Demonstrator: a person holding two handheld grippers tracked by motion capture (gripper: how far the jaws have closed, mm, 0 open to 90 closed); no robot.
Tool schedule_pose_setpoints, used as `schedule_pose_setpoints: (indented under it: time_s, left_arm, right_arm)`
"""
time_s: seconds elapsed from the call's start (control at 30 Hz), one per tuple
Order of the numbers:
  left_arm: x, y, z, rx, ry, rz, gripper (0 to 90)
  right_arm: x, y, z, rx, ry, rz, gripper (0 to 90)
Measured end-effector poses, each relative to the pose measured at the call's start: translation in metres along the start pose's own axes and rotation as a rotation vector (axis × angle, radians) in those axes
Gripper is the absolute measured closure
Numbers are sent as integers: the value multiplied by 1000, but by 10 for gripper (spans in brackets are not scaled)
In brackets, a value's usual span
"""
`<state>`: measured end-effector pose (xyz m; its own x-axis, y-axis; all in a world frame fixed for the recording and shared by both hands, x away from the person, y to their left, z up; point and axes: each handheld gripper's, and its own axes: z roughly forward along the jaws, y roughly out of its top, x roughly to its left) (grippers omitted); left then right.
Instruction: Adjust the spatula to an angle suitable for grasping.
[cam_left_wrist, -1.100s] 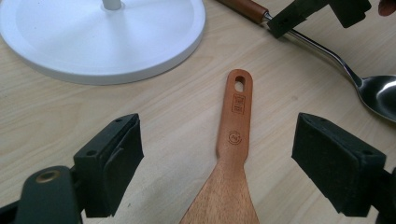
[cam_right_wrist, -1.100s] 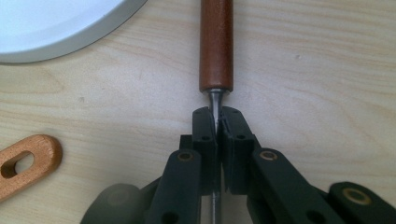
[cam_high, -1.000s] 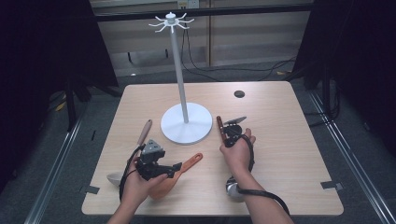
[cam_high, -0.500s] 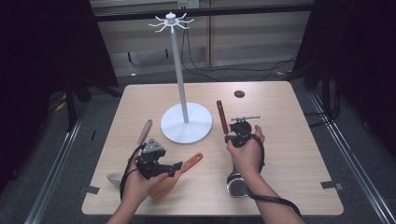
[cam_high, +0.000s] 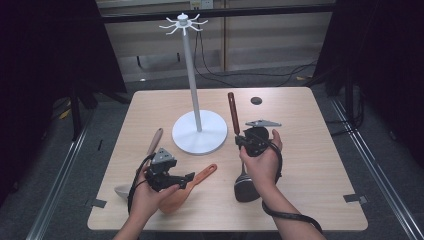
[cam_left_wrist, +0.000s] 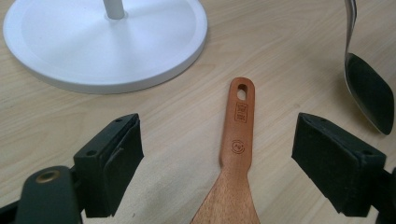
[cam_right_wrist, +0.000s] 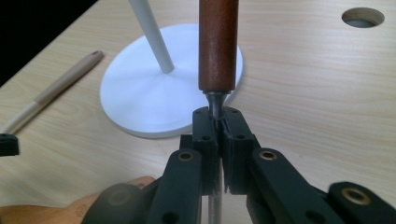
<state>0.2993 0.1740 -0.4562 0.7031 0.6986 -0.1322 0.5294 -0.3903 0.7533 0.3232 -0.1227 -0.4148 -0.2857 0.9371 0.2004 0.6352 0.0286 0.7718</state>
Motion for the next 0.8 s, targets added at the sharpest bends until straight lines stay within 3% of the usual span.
schedule_pose_setpoints:
  time_s: [0.23,0.47,0.57,0.67,0.73,0.8]
  left_arm:
    - [-6,2,3,-23,-30,2,167]
    - [-21,13,3,-103,-135,-1,202]
    - [-30,20,3,-138,-197,-5,268]
    - [-38,28,4,-177,-223,33,358]
    - [-41,31,7,-199,-261,1,418]
    - [-44,33,10,-201,-270,-12,451]
  right_arm:
    - [13,3,-9,-59,68,-19,862]
    - [25,4,-23,-144,116,-26,862]
    - [30,5,-28,-164,140,-22,862]
    - [37,4,-30,-171,143,-23,862]
    - [41,2,-29,-173,144,-23,862]
    - [44,1,-28,-177,150,-20,862]
